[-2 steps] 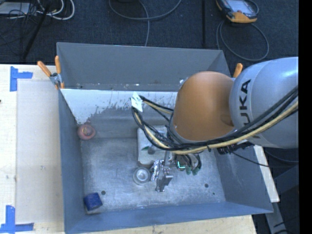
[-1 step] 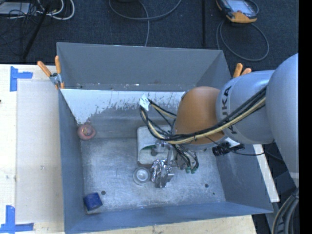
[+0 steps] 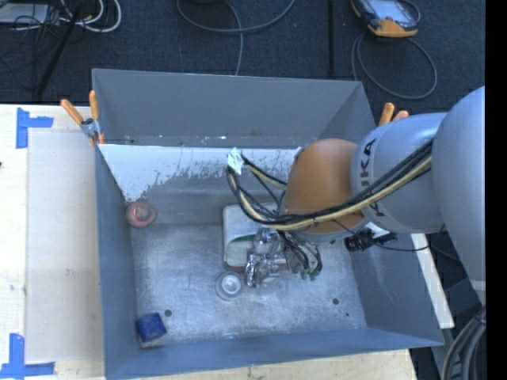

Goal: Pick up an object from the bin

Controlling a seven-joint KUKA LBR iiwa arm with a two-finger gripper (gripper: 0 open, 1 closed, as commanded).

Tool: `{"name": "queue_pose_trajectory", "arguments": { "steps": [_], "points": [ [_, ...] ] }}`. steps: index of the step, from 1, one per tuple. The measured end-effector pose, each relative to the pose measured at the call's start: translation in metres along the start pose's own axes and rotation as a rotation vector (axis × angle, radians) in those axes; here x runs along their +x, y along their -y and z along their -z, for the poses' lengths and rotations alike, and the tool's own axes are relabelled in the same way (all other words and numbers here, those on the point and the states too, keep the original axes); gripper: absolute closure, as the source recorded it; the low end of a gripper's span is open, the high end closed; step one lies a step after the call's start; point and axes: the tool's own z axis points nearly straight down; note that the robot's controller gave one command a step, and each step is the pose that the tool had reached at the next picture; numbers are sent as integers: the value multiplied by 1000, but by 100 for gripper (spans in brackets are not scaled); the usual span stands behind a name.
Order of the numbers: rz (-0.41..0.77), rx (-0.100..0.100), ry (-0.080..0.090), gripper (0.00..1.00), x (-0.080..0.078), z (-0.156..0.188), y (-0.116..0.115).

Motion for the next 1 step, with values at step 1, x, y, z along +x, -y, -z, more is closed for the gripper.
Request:
{"name": "queue_pose_trajectory", "arguments": {
  "steps": [1],
  "points": [
    [15,0,-6,100,-17,121,-28]
  ]
}}
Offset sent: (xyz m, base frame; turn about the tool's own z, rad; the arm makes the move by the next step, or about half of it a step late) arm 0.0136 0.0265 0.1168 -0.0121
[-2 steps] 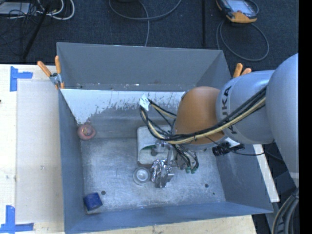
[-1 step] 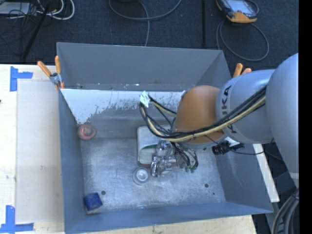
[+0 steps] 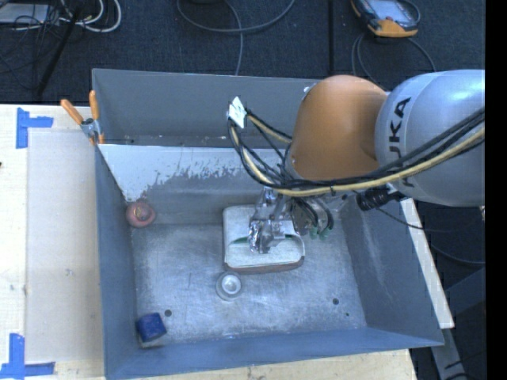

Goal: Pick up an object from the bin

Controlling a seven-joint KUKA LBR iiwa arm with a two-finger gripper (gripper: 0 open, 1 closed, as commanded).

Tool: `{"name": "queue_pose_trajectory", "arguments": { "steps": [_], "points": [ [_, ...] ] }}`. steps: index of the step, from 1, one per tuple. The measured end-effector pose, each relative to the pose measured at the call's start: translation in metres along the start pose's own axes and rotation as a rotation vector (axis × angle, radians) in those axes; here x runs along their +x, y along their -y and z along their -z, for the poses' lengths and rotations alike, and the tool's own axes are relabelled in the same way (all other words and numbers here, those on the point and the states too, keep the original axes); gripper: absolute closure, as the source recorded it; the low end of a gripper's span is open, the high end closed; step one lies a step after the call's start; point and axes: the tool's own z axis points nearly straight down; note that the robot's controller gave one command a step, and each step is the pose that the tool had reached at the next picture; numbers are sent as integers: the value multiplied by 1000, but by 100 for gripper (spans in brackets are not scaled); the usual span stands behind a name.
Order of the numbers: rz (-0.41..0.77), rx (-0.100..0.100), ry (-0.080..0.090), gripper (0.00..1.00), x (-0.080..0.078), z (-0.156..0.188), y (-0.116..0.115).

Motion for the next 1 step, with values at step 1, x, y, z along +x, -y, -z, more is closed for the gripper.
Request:
{"name": "queue_pose_trajectory", "arguments": {
  "steps": [1],
  "points": [
    [325,2,-4,100,-6,99,83]
  ]
}}
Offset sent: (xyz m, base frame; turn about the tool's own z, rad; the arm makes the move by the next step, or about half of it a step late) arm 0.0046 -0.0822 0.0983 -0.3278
